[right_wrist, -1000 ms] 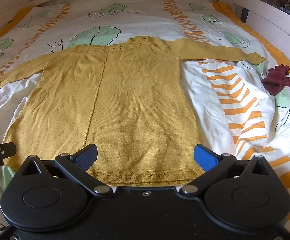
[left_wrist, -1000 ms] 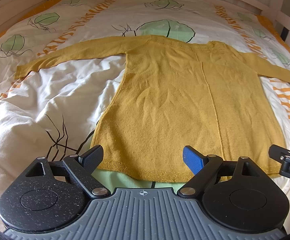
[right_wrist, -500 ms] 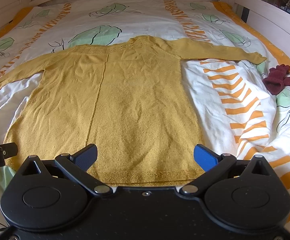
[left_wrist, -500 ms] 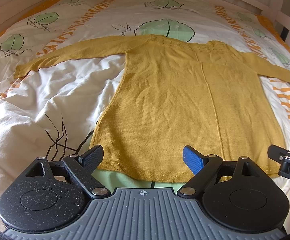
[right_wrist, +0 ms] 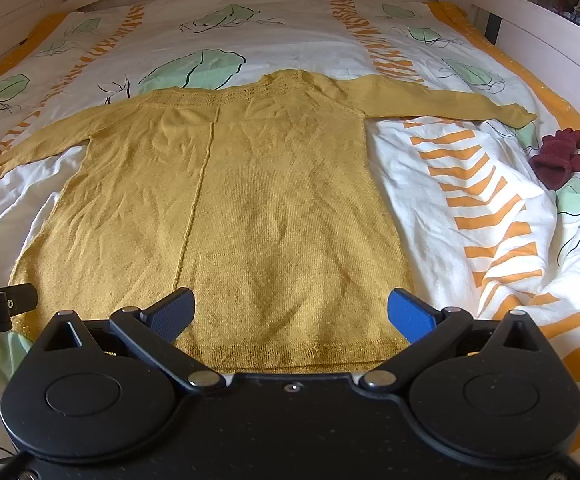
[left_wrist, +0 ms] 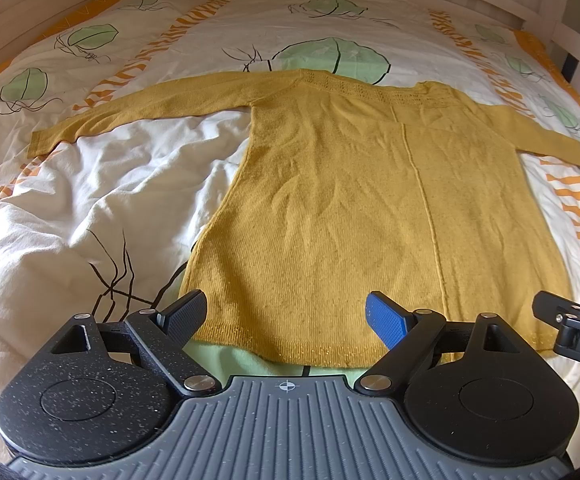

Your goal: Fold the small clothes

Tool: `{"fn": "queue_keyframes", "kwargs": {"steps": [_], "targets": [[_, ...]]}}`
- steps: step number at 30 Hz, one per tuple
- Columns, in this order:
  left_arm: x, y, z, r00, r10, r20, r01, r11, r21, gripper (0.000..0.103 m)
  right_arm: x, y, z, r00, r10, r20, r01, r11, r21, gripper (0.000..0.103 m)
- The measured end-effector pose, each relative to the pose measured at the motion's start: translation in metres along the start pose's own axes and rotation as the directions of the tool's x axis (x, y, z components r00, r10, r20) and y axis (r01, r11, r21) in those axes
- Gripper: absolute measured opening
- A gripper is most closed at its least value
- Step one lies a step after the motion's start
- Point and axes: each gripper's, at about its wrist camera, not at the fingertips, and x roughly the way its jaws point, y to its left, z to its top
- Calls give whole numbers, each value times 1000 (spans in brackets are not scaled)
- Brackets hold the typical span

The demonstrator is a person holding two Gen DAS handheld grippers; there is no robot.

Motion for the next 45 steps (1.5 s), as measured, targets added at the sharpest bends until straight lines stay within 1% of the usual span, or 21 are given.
{"fn": "queue_keyframes", "kwargs": {"steps": [9, 12, 15, 19, 22, 27, 31, 33, 35, 37, 39, 42, 45], "targets": [[5, 0, 4, 1000, -6, -9, 6, 1000, -2, 87, 2, 1, -1, 1000, 1, -4, -1, 1000, 3, 102], [8, 1, 11, 1000, -8, -4, 8, 1000, 5, 87, 6, -2, 3, 1000, 25, -15, -25, 1000, 2, 102], [11, 2, 24, 1000, -13, 17, 13, 1000, 5, 87, 9, -8, 12, 999, 50, -11, -50, 999, 14, 102], [18, 1, 52, 998, -26, 59, 26, 1000, 0, 87, 15, -21, 36, 997, 66, 28, -66, 998, 14, 102], [26, -4, 75, 995, -18, 97, 17, 1000, 11, 87, 22, -32, 57, 996, 72, 56, -72, 997, 8, 102], [47, -17, 107, 990, -30, 141, 25, 999, 40, 87, 46, -59, 100, 995, 66, 73, -68, 997, 25, 102], [68, -28, 128, 985, -23, 172, 17, 999, 35, 87, 80, -93, 137, 999, 39, 30, -42, 995, 94, 102], [84, -33, 139, 987, -25, 158, 21, 999, 28, 87, 98, -113, 151, 1000, 26, -3, -25, 991, 132, 102], [102, -40, 150, 991, -40, 125, 36, 999, 33, 87, 120, -139, 166, 999, 3, -33, 3, 985, 175, 102], [119, -47, 158, 995, -40, 94, 36, 998, 49, 87, 142, -171, 180, 998, -19, -64, 33, 974, 225, 102], [135, -53, 163, 996, -26, 80, 21, 998, 60, 87, 161, -201, 191, 995, -43, -87, 66, 959, 275, 102], [152, -60, 170, 997, -7, 78, 2, 998, 62, 87, 184, -247, 205, 992, -71, -101, 102, 934, 343, 102], [172, -67, 174, 998, 5, 63, -9, 998, 63, 87, 202, -291, 213, 989, -106, -105, 141, 888, 437, 102]]}}
